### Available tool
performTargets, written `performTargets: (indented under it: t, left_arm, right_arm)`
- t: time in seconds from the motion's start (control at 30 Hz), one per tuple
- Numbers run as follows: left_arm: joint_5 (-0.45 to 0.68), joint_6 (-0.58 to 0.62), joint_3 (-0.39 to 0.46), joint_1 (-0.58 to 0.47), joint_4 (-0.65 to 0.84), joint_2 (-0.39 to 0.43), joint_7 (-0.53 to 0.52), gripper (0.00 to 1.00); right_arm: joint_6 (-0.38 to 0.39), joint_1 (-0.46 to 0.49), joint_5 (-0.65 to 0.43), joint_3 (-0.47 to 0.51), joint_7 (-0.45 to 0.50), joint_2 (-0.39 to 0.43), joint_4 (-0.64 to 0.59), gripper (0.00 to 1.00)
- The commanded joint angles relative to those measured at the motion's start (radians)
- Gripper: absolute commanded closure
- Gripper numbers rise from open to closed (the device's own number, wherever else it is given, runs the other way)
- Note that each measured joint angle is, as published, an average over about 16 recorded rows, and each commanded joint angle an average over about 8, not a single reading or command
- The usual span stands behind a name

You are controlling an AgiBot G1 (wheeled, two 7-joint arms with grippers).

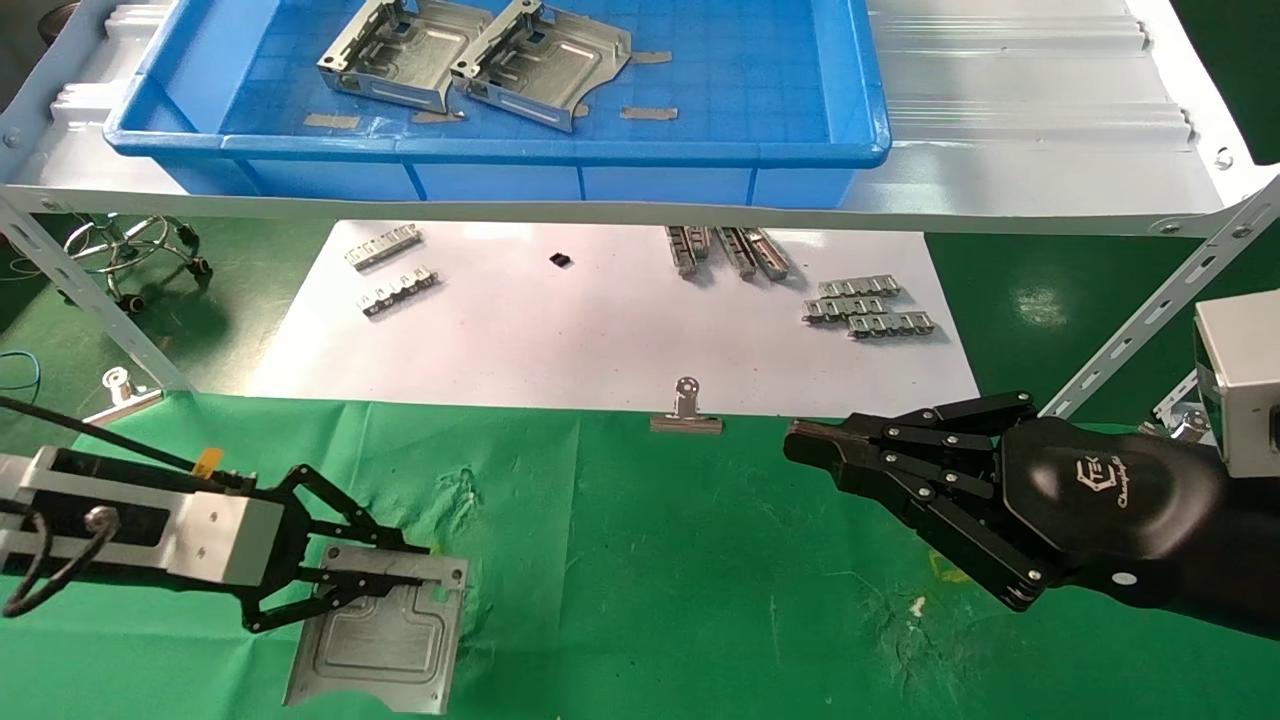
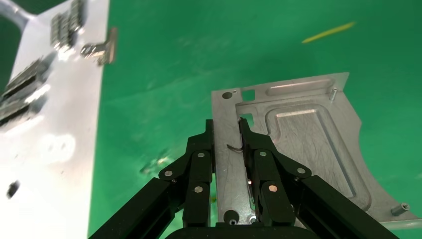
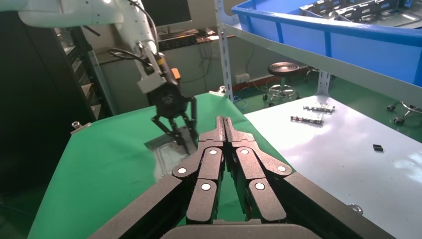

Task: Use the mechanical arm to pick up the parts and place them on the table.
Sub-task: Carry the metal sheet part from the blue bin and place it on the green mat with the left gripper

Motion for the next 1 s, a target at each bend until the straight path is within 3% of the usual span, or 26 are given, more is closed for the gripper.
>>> performTargets:
  t: [0.03, 0.67, 0.73, 0.9, 1.0]
  left_arm:
    - [0.004, -0.012, 0.005, 0.006, 0.046, 0.026, 0.022, 1.0]
    - [0.014, -0.08, 0.002, 0.025, 0.261, 0.14, 0.182, 0.98]
    - [0.014, -0.082, 0.001, 0.028, 0.272, 0.147, 0.194, 0.88]
    - [0.011, -0.083, -0.001, 0.036, 0.298, 0.162, 0.217, 0.27]
    - [0.01, -0.089, -0.002, 0.037, 0.314, 0.169, 0.229, 0.02]
  right_arm:
    - [0.0, 0.0, 0.0, 0.0, 0.0, 0.0, 0.0, 1.0]
    - [0.0, 0.0, 0.0, 0.0, 0.0, 0.0, 0.0, 1.0]
    - [0.0, 0.0, 0.0, 0.0, 0.0, 0.0, 0.0, 1.0]
    - [0.0, 0.0, 0.0, 0.0, 0.0, 0.0, 0.0, 1.0]
    - [0.0, 0.0, 0.0, 0.0, 0.0, 0.0, 0.0, 1.0]
